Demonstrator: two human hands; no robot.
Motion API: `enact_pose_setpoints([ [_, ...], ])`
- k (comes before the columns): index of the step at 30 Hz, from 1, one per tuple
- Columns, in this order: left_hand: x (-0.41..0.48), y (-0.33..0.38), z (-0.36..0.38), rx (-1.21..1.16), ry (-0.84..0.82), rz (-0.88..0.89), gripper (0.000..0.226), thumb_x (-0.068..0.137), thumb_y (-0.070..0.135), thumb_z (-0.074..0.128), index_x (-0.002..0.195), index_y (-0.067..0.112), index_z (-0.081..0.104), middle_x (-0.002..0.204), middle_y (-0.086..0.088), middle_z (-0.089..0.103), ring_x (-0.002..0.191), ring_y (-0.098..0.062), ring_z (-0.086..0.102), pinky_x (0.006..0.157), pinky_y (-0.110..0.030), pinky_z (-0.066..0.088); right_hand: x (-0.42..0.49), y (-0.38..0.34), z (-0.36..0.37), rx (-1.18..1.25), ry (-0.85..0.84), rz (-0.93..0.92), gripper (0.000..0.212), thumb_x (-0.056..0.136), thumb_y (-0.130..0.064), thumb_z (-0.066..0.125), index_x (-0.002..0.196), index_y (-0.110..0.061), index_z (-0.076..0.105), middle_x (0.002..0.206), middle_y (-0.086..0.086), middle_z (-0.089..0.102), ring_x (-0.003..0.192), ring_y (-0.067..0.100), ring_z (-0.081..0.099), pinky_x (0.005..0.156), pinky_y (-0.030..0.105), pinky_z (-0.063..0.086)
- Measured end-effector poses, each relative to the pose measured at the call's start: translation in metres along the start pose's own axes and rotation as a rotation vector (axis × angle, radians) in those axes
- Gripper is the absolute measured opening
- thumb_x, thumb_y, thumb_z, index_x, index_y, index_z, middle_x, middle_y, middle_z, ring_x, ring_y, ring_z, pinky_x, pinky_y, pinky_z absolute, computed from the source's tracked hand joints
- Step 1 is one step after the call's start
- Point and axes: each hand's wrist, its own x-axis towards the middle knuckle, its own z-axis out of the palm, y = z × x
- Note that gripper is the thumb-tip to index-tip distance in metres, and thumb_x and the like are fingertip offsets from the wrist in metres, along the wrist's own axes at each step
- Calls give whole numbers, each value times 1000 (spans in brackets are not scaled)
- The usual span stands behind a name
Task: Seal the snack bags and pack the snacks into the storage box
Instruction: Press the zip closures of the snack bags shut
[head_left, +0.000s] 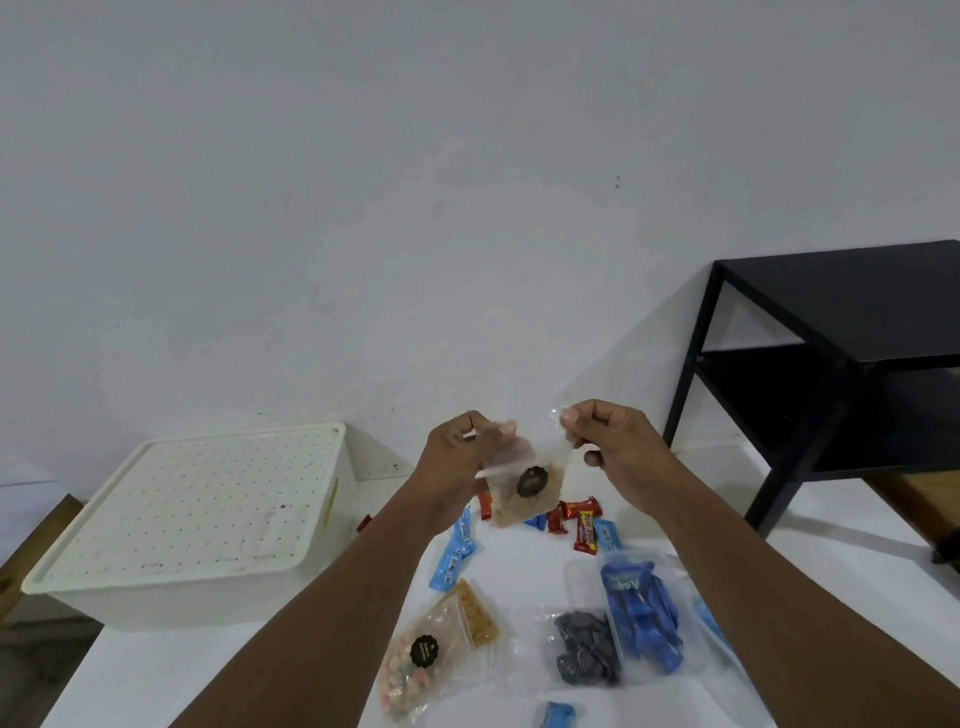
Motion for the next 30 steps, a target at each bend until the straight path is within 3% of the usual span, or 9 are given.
enact_pose_setpoints([
  [3, -6, 5, -7, 4, -148, -260, 34, 88, 41, 68, 90, 7, 67, 110, -22, 72, 105, -35, 70, 92, -48, 54, -5, -9, -4, -259, -57, -67, 14, 92, -24, 69, 87, -13, 74, 72, -15, 66, 58, -4, 51, 57, 11, 40],
  [7, -6, 3, -3, 24, -174, -188, 37, 84, 26, 73, 105, -4, 70, 104, -22, 73, 97, -35, 74, 94, -52, 52, -3, -21, 2, -287, -73, -117, 13, 92, -21, 70, 86, -10, 71, 67, 7, 50, 48, 7, 41, 43, 16, 34],
  [10, -4, 0, 6, -2, -127, -138, 21, 89, 16, 70, 99, -3, 71, 95, -17, 76, 86, -31, 76, 79, -44, 60, -1, -19, 8, -219, -34, -83, 14, 95, -20, 65, 91, -7, 68, 65, 11, 58, 50, 18, 54, 41, 23, 38],
  [16, 1, -18, 27, 327, 122, 165, 24, 96, 21, 64, 89, 2, 76, 85, -16, 74, 73, -16, 63, 64, -24, 54, -3, -6, 22, 95, 77, 33, 31, 90, -34, 71, 105, -8, 64, 75, 10, 65, 64, 22, 64, 53, 32, 50],
  [19, -1, -25, 34, 326, 161, 222, 22, 94, 23, 68, 84, 5, 77, 80, -17, 73, 65, -11, 59, 61, -20, 48, -3, 3, 25, 115, 111, 33, 24, 90, -18, 71, 111, -8, 64, 73, 9, 68, 61, 19, 64, 55, 29, 51],
  [22, -2, -30, 37, 335, 202, 229, 24, 94, 23, 67, 74, 13, 74, 70, -8, 71, 61, -12, 59, 63, -27, 50, -3, 12, 25, 104, 120, 23, 20, 95, -9, 64, 115, -9, 65, 71, 9, 69, 60, 16, 65, 59, 28, 54],
  [26, 1, -36, 42, 423, 300, 216, 27, 97, 23, 59, 77, 10, 71, 65, 1, 63, 61, -13, 54, 67, -34, 53, -6, 23, 24, 206, 101, 3, 23, 96, -5, 61, 118, -11, 65, 68, 7, 67, 66, 22, 63, 75, 40, 56],
  [28, 3, -39, 42, 369, 293, 191, 26, 96, 26, 59, 78, 12, 71, 68, -3, 66, 67, -22, 61, 75, -43, 61, -7, 26, 24, 232, 89, -6, 24, 96, -4, 60, 118, -13, 66, 70, 9, 67, 70, 24, 63, 80, 45, 57],
  [30, 2, -39, 42, 385, 275, 193, 25, 97, 26, 58, 80, 12, 71, 73, -6, 69, 68, -20, 62, 73, -42, 61, -9, 27, 22, 249, 85, -8, 26, 96, -1, 59, 120, -11, 65, 69, 8, 67, 71, 24, 63, 82, 47, 57],
])
